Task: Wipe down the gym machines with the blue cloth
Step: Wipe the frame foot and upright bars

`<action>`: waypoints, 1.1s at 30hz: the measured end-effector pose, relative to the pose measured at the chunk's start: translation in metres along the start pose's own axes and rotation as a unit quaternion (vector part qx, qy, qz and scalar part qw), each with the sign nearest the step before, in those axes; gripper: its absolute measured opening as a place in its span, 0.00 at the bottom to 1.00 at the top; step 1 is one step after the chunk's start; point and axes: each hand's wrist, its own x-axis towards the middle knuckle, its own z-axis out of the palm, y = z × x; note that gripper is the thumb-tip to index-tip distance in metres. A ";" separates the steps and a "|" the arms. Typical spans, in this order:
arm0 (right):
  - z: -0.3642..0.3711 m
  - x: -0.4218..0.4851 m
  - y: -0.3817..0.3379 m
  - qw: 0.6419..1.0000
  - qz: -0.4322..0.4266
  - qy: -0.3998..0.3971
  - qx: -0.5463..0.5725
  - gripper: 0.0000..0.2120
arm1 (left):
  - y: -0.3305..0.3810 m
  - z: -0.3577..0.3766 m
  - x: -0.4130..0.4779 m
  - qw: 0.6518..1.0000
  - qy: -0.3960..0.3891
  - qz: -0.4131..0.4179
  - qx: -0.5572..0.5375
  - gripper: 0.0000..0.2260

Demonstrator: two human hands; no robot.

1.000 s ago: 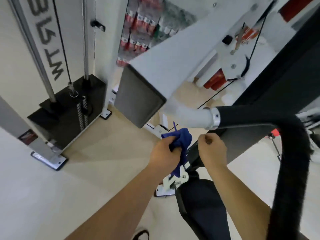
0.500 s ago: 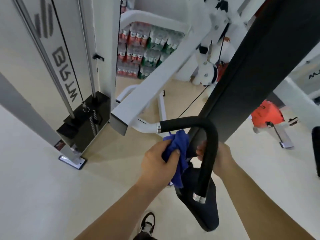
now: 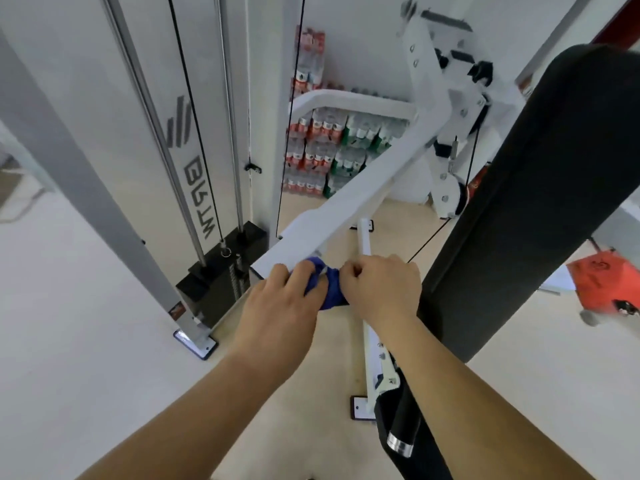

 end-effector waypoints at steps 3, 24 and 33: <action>-0.001 0.010 -0.006 0.995 0.076 -0.057 0.004 0.20 | -0.014 -0.010 0.001 0.996 0.005 0.090 0.011 0.20; -0.008 0.027 -0.026 0.973 0.195 -0.119 -0.016 0.27 | -0.087 -0.056 0.064 0.985 0.048 0.075 -0.147 0.12; -0.001 0.026 -0.025 0.984 0.165 -0.052 -0.037 0.29 | -0.081 -0.029 0.040 0.987 -0.126 0.082 -0.057 0.27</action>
